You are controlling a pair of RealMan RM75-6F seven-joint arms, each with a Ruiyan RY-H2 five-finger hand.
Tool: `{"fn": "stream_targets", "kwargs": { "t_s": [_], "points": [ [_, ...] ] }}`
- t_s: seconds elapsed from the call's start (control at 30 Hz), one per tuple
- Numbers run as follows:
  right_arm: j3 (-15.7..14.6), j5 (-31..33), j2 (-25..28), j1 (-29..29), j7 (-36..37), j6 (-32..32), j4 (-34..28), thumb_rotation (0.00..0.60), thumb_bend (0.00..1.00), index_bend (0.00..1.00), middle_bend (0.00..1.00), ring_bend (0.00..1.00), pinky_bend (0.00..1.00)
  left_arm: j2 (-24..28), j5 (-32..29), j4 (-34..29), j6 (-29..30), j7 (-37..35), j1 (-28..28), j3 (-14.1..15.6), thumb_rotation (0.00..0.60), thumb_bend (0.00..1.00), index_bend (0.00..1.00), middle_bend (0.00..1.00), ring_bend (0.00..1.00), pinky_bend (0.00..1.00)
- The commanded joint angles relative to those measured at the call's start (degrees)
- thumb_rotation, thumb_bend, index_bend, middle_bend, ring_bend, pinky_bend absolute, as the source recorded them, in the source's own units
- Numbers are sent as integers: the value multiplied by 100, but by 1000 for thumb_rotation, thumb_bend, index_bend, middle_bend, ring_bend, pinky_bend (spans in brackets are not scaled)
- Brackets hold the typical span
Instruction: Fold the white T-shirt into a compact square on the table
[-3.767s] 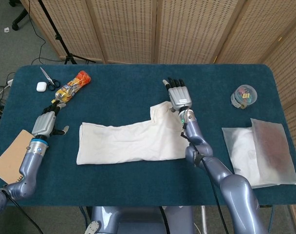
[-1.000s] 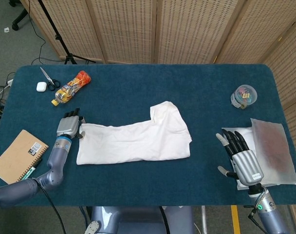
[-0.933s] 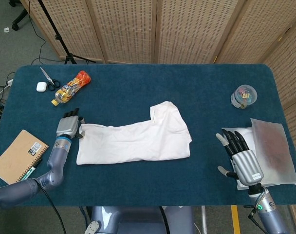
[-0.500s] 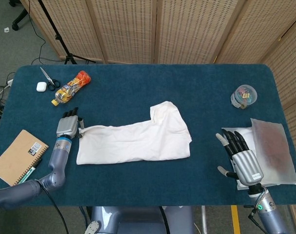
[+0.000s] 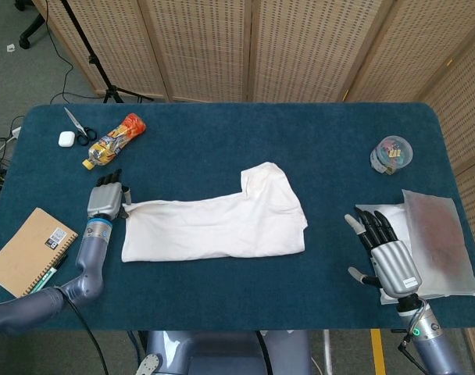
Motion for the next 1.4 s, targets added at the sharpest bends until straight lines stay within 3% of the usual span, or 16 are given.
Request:
{"fn": "stream_targets", "kwargs": {
  "t_s": [0.03, 0.3, 0.57, 0.73, 1.13, 1.4],
  "points": [
    [0, -5, 1, -1, -5, -7, 1, 600, 0, 0, 0, 0, 0, 77, 6, -43, -3, 15, 24, -8, 600, 668, 743, 0, 0, 0],
    [-2, -32, 3, -4, -13, -28, -7, 600, 0, 0, 0, 0, 0, 506, -73, -224, -37, 167, 120, 49, 600, 704, 762, 0, 0, 0],
    [-14, -58, -14, -10, -65, -54, -22, 600, 0, 0, 0, 0, 0, 1275, -216, -496, -241, 269, 249, 154, 600, 709, 772, 0, 0, 0],
    [-21, -70, -32, -9, -103, -78, -24, 600, 0, 0, 0, 0, 0, 1616, -278, -381, -330, 207, 318, 176, 600, 718, 777, 0, 0, 0],
    [-15, -54, -61, -6, -184, -133, -26, 600, 0, 0, 0, 0, 0, 1939, -318, 814, -1033, -332, 538, 210, 600, 718, 779, 0, 0, 0],
    [-11, -61, -64, 0, -187, -148, -35, 600, 0, 0, 0, 0, 0, 2050, -233, 1166, -1362, -701, 703, 192, 600, 718, 779, 0, 0, 0]
  ]
}}
